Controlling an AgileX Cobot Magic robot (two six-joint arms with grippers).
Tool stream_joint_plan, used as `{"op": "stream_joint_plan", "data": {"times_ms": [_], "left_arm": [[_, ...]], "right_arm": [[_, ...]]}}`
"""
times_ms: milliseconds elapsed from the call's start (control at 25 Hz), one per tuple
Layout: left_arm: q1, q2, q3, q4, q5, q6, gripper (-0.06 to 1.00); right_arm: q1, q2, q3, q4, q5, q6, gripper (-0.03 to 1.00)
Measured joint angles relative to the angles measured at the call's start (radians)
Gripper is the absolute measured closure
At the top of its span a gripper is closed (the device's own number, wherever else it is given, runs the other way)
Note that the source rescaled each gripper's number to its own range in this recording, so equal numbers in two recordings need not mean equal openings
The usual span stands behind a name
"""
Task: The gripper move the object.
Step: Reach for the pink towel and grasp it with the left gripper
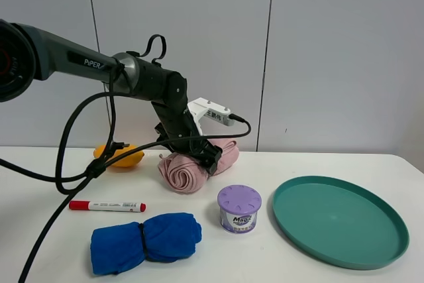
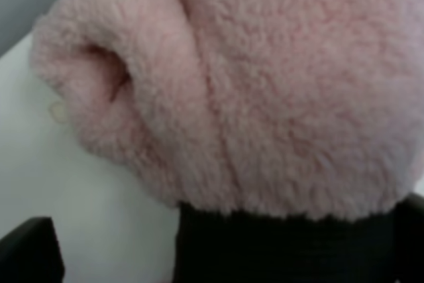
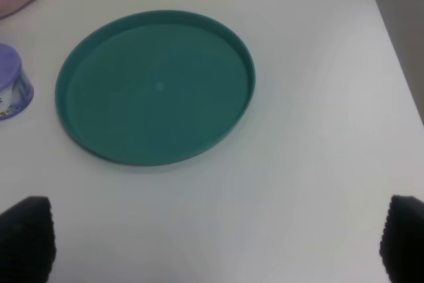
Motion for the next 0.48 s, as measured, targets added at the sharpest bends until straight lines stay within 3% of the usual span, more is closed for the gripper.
{"op": "stream_joint_plan", "data": {"times_ms": [80, 200, 280, 400, 440, 480], "left_arm": [[0.000, 0.007, 0.000, 0.000, -0.001, 0.000, 0.01], [0.000, 0.008, 0.000, -0.002, -0.005, 0.000, 0.19], [0.000, 0.008, 0.000, -0.003, -0.008, 0.000, 0.43], [-0.002, 0.008, 0.000, -0.005, -0.008, 0.000, 0.88], [-0.004, 0.008, 0.000, -0.005, -0.008, 0.000, 0.94], [-0.004, 0.008, 0.000, -0.005, -0.008, 0.000, 0.94]], "right_arm": [[0.000, 0.000, 0.000, 0.000, 0.000, 0.000, -0.03], [0.000, 0.000, 0.000, 0.000, 0.000, 0.000, -0.03], [0.000, 0.000, 0.000, 0.000, 0.000, 0.000, -0.03], [0.000, 0.000, 0.000, 0.000, 0.000, 0.000, -0.03], [0.000, 0.000, 0.000, 0.000, 0.000, 0.000, -0.03], [0.000, 0.000, 0.000, 0.000, 0.000, 0.000, -0.03]]}}
